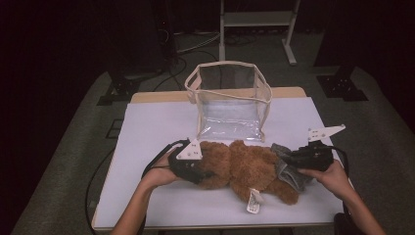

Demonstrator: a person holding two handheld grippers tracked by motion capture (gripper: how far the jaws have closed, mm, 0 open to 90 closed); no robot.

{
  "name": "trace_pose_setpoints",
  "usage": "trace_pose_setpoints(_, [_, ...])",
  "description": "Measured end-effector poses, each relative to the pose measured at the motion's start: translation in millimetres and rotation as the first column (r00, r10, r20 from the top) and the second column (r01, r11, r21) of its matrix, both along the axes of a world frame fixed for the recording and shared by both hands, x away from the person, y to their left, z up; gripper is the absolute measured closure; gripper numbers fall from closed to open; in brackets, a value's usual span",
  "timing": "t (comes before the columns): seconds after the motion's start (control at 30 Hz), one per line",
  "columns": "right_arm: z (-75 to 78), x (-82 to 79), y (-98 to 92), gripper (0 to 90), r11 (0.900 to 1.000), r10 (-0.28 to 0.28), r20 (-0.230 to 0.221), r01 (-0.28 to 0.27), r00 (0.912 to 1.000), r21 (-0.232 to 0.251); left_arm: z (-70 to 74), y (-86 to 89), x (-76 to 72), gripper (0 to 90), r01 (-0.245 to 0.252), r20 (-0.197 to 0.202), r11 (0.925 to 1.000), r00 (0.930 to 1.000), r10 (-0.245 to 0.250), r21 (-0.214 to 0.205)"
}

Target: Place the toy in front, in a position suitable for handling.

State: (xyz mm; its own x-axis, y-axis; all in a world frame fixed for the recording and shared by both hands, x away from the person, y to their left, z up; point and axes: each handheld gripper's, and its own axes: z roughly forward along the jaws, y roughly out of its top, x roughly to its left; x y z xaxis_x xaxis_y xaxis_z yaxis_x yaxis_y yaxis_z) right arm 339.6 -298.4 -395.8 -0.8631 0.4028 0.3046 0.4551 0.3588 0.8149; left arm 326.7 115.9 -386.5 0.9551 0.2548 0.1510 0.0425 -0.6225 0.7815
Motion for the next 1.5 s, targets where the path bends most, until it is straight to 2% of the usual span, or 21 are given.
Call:
trace_pose_setpoints(0.1, [4.7, 0.2, -4.1, 76.8, 0.9998, -0.01, 0.009, 0.01, 0.9999, 0.017, -4.1, 6.2, -3.0, 25.3, -0.007, -0.004, 0.9996, 1.0, 0.007, -0.029])
trace_pose_setpoints(0.2, [22.9, -1.8, -7.3, 76.7, 0.999, -0.016, 0.045, 0.014, 0.9989, 0.042, -4.1, 6.0, -4.5, 23.5, -0.003, 0.004, 0.9997, 1.0, 0.003, -0.023])
trace_pose_setpoints(0.3, [42.4, -2.7, 1.1, 76.7, 0.9983, 0.006, 0.091, -0.011, 0.9958, 0.057, -3.2, 3.9, -6.0, 21.8, 0.002, 0.012, 0.9998, 0.9999, -0.002, -0.019])
trace_pose_setpoints(0.37, [44.6, -1.5, 10.4, 76.6, 0.9986, 0.026, 0.097, -0.03, 0.995, 0.044, -3.5, 5.0, -6.4, 20.6, 0.002, 0.014, 0.9998, 0.9999, -0.002, -0.018])
trace_pose_setpoints(0.5, [26.4, 2.8, 24.2, 76.5, 0.9984, 0.055, 0.063, -0.054, 0.9965, -0.015, -3.3, 12.2, -7.6, 17.0, -0.004, 0.015, 0.9995, 0.9999, 0.005, -0.03])
trace_pose_setpoints(0.6, [13.7, 2.9, 15.0, 76.5, 0.9995, 0.027, 0.039, -0.028, 0.9989, 0.013, -5.4, 17.2, -7.4, 15.9, -0.015, 0.006, 0.9997, 0.9999, 0.015, -0.022])
trace_pose_setpoints(0.67, [11.4, 1.7, 7.6, 76.5, 1.0, 0.005, 0.033, -0.005, 0.9994, -0.001, -7.7, 17.5, -6.9, 17.3, -0.013, -0.005, 0.9998, 0.9999, 0.013, -0.017])
trace_pose_setpoints(0.73, [13.1, 0.0, 2.4, 76.4, 0.9999, -0.007, 0.024, 0.007, 0.9997, -0.011, -10.1, 15.0, -6.8, 20.5, -0.005, -0.012, 0.9998, 0.9999, 0.005, -0.022])
trace_pose_setpoints(0.8, [19.0, -1.4, 3.0, 76.4, 0.9999, -0.002, 0.039, 0.003, 0.9992, -0.014, -10.7, 11.8, -7.2, 22.9, -0.002, -0.016, 0.9996, 0.9999, 0.002, -0.029])
trace_pose_setpoints(1.0, [42.5, 1.8, 27.2, 76.4, 0.9982, 0.06, 0.092, -0.06, 0.994, -0.007, -7.6, 1.8, -8.0, 24.2, 0.013, -0.007, 0.9999, 0.9999, -0.014, -0.01])
trace_pose_setpoints(1.13, [38.2, 4.7, 41.9, 76.3, 0.996, 0.087, 0.094, -0.085, 0.9917, -0.029, -7.4, 3.6, -7.3, 24.1, 0.015, -0.005, 0.9999, 0.9999, -0.015, -0.001])
trace_pose_setpoints(1.2, [31.5, 4.8, 37.3, 76.3, 0.9972, 0.074, 0.085, -0.074, 0.9936, -0.009, -7.7, 6.7, -7.2, 24.0, 0.016, -0.004, 0.9999, 0.9999, -0.016, -0.001])
trace_pose_setpoints(1.33, [19.8, 0.0, 16.6, 76.3, 0.9991, 0.023, 0.065, -0.025, 0.9976, 0.035, -9.4, 11.2, -7.4, 24.0, 0.014, -0.009, 0.9999, 0.9999, -0.014, 0.002])
trace_pose_setpoints(1.5, [4.1, -7.9, -6.2, 76.3, 0.9986, -0.04, 0.034, 0.039, 0.9986, 0.036, -10.5, 13.4, -8.3, 23.7, 0.009, -0.013, 0.9998, 0.9999, -0.008, 0.02])
